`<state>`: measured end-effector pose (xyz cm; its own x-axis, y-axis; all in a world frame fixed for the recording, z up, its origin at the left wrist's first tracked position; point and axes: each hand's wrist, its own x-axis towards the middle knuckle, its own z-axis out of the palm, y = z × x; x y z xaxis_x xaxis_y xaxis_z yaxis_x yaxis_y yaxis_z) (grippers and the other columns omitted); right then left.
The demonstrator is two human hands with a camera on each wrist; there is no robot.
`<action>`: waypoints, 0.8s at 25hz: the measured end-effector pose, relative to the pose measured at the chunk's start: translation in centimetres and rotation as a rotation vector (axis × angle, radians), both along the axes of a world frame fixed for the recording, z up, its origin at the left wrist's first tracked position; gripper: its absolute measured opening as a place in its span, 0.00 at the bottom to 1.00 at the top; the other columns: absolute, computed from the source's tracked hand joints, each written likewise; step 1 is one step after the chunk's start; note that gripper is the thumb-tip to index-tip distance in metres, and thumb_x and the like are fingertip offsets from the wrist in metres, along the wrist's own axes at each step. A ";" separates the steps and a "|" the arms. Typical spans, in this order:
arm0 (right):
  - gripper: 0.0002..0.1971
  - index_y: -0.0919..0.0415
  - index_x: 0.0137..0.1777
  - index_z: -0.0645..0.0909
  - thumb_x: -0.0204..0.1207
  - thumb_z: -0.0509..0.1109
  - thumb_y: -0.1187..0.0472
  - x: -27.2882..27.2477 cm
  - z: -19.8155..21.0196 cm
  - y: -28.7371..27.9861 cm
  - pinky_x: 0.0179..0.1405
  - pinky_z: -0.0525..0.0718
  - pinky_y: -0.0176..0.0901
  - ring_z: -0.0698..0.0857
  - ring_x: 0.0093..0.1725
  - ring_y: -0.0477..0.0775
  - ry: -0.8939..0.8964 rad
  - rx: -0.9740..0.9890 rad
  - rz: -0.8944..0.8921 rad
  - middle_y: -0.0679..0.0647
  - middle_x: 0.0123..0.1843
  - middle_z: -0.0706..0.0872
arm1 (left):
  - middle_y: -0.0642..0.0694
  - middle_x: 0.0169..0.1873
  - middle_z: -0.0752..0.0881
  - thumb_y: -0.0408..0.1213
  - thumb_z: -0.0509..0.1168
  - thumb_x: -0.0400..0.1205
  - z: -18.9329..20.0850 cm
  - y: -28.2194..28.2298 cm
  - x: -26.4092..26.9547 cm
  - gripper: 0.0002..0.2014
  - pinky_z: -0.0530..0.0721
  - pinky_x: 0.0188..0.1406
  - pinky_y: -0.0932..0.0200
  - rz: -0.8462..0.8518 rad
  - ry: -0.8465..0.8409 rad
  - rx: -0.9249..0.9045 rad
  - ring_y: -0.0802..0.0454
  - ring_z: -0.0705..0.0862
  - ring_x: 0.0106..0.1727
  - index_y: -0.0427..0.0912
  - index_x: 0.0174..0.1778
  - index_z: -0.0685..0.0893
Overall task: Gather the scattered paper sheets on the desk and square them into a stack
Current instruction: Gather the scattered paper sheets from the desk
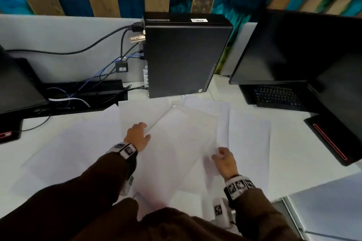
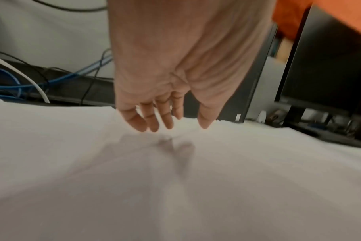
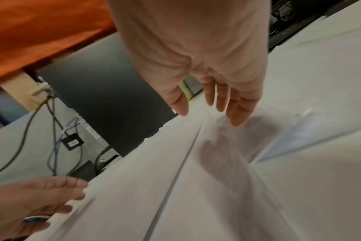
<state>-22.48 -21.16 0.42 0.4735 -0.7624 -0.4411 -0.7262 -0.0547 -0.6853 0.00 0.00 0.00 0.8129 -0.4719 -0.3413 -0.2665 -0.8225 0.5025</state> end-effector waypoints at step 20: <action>0.16 0.73 0.57 0.84 0.73 0.72 0.62 1.3 3.8 0.5 0.53 0.78 0.45 0.86 0.50 0.58 -0.144 0.110 -0.107 0.63 0.47 0.89 | 0.36 0.67 0.80 0.38 0.60 0.80 -0.7 -1.0 -5.7 0.20 0.72 0.65 0.55 0.488 0.288 -0.205 0.38 0.77 0.68 0.37 0.68 0.74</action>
<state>-21.21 -20.68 4.26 0.4564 -0.7631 -0.4577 -0.6177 0.0985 -0.7802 -5.65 -1.02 -0.73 0.8403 -0.1474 -0.5216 0.2878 -0.6942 0.6598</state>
